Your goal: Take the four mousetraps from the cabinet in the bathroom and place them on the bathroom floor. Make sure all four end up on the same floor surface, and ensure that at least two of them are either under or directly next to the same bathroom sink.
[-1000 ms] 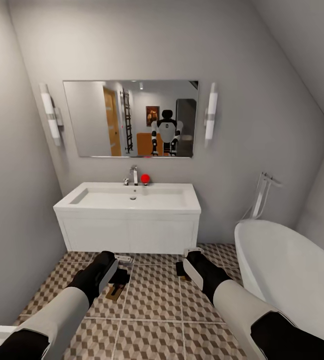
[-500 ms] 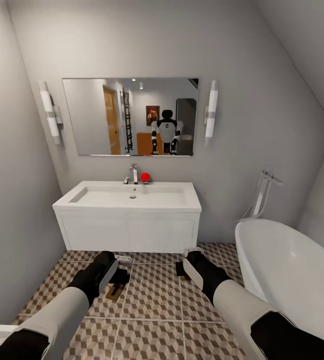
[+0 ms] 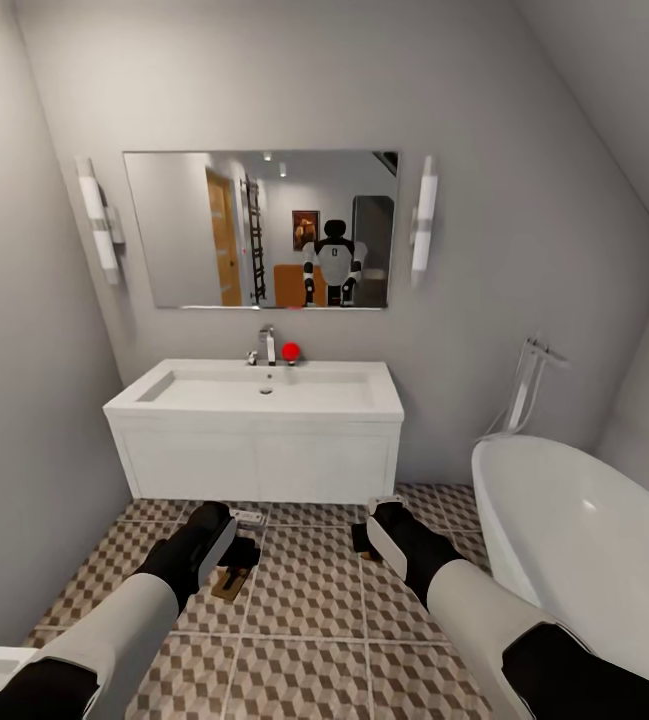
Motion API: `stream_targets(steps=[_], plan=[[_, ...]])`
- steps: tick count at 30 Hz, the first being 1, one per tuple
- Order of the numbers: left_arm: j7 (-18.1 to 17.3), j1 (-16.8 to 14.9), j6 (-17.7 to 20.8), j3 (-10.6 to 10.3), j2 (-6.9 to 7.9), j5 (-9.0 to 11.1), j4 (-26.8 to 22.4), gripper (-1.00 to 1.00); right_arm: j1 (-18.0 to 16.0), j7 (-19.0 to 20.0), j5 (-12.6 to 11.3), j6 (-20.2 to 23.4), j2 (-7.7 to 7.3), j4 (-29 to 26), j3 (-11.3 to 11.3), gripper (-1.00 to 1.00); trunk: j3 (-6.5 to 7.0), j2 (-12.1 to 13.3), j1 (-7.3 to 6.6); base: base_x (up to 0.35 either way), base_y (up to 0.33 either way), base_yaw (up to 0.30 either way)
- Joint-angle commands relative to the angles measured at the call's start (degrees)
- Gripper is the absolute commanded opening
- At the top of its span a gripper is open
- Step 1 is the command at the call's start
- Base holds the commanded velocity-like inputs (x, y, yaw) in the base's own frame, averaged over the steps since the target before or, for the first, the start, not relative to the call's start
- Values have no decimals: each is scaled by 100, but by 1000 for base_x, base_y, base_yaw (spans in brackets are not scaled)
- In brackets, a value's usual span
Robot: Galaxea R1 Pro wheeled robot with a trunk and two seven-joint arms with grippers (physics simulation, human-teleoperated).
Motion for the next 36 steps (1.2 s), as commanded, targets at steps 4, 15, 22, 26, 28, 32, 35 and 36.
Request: stream_targets(steps=[4,15,22,26,28,32,35,36], plan=[[50,-7,24,-27,5,54,-7,-100,-5,-50,-50,20,0,-4,25,-100,-80,-168,89,0,0,0],[50,-8,31,-21,7,54,-71,-100,-3,-50,-50,21,0,-4,32,-100,-278,-609,331,0,0,0],[50,-1,34,-20,4,54,-218,-100,-3,-50,-50,22,0,-4,32,-100,-403,-890,485,0,0,0],[50,0,34,-20,3,54,-239,-100,-3,-50,-50,22,0,-4,32,-100,-475,-1050,572,0,0,0],[50,0,33,-20,3,54,-244,-100,-3,-50,-50,22,0,-4,32,-100,-511,-1130,616,0,0,0],[50,1,32,-20,3,54,-249,-100,-4,-50,-50,22,0,-4,32,-100,-583,-1291,704,0,0,0],[50,1,32,-20,3,54,-251,-100,-4,-50,-50,22,0,-4,32,-100,-637,-1411,770,0,0,0],[50,1,32,-20,3,54,-251,-100,-5,-48,-50,22,0,-4,32,-100,-655,-1451,792,0,0,0]])
